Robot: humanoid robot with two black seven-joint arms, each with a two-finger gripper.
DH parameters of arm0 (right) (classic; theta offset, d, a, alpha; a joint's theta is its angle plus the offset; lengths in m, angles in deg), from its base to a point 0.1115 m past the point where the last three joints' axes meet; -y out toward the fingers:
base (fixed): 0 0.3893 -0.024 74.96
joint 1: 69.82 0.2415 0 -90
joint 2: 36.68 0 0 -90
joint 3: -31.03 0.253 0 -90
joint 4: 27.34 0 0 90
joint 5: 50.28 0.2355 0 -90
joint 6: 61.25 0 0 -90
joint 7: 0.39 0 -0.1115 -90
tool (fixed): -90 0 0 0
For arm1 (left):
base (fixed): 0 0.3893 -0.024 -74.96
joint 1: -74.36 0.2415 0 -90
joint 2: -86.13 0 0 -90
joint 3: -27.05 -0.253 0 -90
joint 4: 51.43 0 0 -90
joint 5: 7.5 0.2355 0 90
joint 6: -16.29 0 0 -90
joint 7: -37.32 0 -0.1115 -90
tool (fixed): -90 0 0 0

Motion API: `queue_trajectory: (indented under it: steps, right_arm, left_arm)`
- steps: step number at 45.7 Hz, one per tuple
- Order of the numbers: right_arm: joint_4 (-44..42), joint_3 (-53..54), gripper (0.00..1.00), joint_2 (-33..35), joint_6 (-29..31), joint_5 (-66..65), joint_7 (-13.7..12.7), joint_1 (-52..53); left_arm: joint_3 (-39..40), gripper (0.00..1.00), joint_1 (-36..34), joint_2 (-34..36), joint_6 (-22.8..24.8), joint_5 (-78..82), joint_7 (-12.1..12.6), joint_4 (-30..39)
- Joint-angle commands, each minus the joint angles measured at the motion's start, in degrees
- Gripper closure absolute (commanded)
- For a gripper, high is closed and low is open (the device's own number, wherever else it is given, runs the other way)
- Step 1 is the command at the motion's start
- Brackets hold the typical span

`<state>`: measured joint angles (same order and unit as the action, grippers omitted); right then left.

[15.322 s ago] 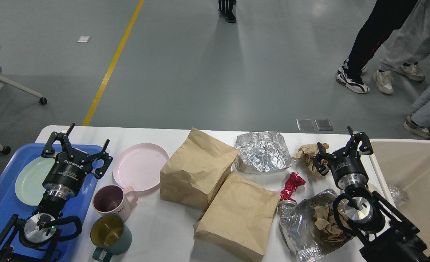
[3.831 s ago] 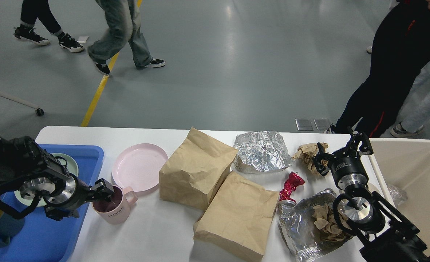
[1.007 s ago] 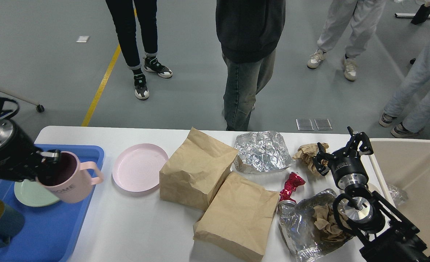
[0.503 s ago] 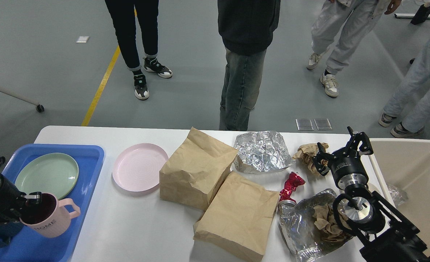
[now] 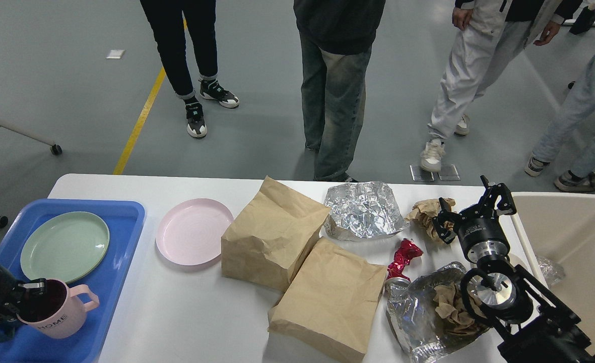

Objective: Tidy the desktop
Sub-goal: 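Lift the pink mug and set it on the blue tray, then release the mug and raise the left gripper toward the pink plate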

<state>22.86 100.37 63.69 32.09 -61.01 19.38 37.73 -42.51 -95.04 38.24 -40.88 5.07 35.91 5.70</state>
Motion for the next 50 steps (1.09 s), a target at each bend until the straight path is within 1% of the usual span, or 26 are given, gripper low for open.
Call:
queue_trajectory:
  steps: [1,3,6,8,9,13,16,23,27,30,34,38,42,45,48,50]
  right_arm:
    - [0.0,0.0,0.0,0.0,0.0,0.0,0.0,0.0]
    - [0.0,0.0,0.0,0.0,0.0,0.0,0.0,0.0]
    - [0.0,0.0,0.0,0.0,0.0,0.0,0.0,0.0]
    - [0.0,0.0,0.0,0.0,0.0,0.0,0.0,0.0]
    - [0.0,0.0,0.0,0.0,0.0,0.0,0.0,0.0]
    - [0.0,0.0,0.0,0.0,0.0,0.0,0.0,0.0]
    - [0.0,0.0,0.0,0.0,0.0,0.0,0.0,0.0]
    - [0.0,0.0,0.0,0.0,0.0,0.0,0.0,0.0]
    - [0.0,0.0,0.0,0.0,0.0,0.0,0.0,0.0]
    - [0.0,0.0,0.0,0.0,0.0,0.0,0.0,0.0]
    - [0.1,0.0,0.0,0.0,0.0,0.0,0.0,0.0]
    - [0.1,0.0,0.0,0.0,0.0,0.0,0.0,0.0]
    - [0.0,0.0,0.0,0.0,0.0,0.0,0.0,0.0]
    - [0.0,0.0,0.0,0.0,0.0,0.0,0.0,0.0]
    - [0.0,0.0,0.0,0.0,0.0,0.0,0.0,0.0]
    - [0.0,0.0,0.0,0.0,0.0,0.0,0.0,0.0]
  left_arm:
    - [0.1,0.91,0.7,0.0,-0.4,-0.1,-0.1,-0.1]
    - [0.2,0.83,1.4,-0.2,-1.4,-0.3,-0.2,-0.1]
    - [-0.2,0.62,2.1,-0.5,-3.6,-1.0,-0.4,0.0]
    - [-0.4,0.52,2.4,-0.5,-4.9,-1.0,-0.3,0.0]
    - [-0.4,0.45,2.5,-0.5,-5.2,-1.0,0.0,0.0]
    - [-0.7,0.21,2.5,-0.5,-5.2,-1.0,0.1,0.5]
    - [-1.1,0.13,2.4,-0.3,-4.8,-1.0,-0.1,0.9]
    - [-1.5,0.06,1.4,0.2,-4.8,-1.0,-0.2,1.1]
    - [-2.1,0.04,-2.1,1.6,-5.0,-1.0,-0.1,4.7]
    - [-3.9,0.04,-4.4,3.1,-5.0,-1.0,-0.1,6.2]
    - [-7.2,0.04,-9.2,3.3,-4.8,-1.0,-0.3,6.9]
    - [-10.4,0.04,-13.9,3.3,-4.8,-1.0,-0.3,9.4]
    - [-13.9,0.04,-20.3,3.1,-4.8,-1.1,-0.2,13.6]
    - [-16.4,0.04,-26.7,2.8,-4.8,-1.2,-0.3,18.0]
    - [-18.1,0.04,-33.1,1.2,-4.8,-1.4,-0.5,21.5]
    - [-18.9,0.04,-35.9,0.0,-4.7,-1.7,-0.4,23.3]
